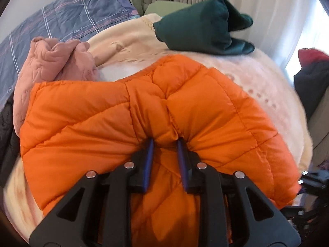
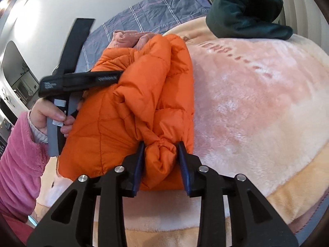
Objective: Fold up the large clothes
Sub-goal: 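Hold the folded jacket bundle with both grippers pressed together on it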
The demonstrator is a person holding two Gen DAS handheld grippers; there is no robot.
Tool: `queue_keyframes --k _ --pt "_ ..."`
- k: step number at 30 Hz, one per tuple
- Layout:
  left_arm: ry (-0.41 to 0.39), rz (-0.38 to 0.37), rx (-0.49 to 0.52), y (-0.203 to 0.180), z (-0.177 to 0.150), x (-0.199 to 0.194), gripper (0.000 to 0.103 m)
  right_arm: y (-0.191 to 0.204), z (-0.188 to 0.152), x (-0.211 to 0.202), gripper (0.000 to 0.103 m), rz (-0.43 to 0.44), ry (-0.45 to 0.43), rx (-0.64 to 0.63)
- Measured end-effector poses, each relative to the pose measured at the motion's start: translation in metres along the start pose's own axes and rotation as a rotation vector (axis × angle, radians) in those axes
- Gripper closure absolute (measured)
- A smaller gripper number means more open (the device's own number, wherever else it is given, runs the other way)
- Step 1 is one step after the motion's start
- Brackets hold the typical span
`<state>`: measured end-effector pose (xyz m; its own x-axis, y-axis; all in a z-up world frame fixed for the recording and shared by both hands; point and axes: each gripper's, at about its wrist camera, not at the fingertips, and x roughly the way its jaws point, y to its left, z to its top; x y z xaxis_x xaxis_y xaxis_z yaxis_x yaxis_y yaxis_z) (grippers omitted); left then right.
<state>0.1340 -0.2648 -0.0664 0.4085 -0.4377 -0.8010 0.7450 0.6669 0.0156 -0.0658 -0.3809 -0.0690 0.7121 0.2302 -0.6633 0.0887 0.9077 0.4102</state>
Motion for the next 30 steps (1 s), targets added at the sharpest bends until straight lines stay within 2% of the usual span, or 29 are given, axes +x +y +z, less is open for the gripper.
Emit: queue_keyframes --k 6,11,14,17,20,25,30 --pt "-0.01 0.129 0.101 -0.021 -0.008 0.006 0.079 0.012 0.016 -0.034 0.069 0.009 -0.11 -0.057" --pt "-0.014 0.129 0.103 -0.02 -0.006 0.007 0.079 0.032 0.024 -0.039 0.069 0.082 -0.17 -0.137" --pt "-0.022 0.123 0.097 -0.019 -0.009 0.006 0.079 0.034 0.026 -0.019 0.069 0.076 -0.135 -0.163" --pt "-0.025 0.12 0.094 -0.02 -0.008 0.007 0.079 0.026 0.027 0.011 0.078 -0.036 -0.049 -0.151" --pt "-0.03 0.121 0.1 -0.023 -0.007 0.008 0.079 0.01 0.024 0.026 0.078 -0.013 -0.001 -0.08" --pt "-0.048 0.13 0.121 -0.027 -0.008 0.011 0.079 0.012 0.02 0.04 0.078 -0.054 0.024 -0.119" --pt "-0.061 0.093 0.101 -0.022 -0.01 0.012 0.079 0.009 0.025 0.052 0.078 -0.037 0.058 -0.092"
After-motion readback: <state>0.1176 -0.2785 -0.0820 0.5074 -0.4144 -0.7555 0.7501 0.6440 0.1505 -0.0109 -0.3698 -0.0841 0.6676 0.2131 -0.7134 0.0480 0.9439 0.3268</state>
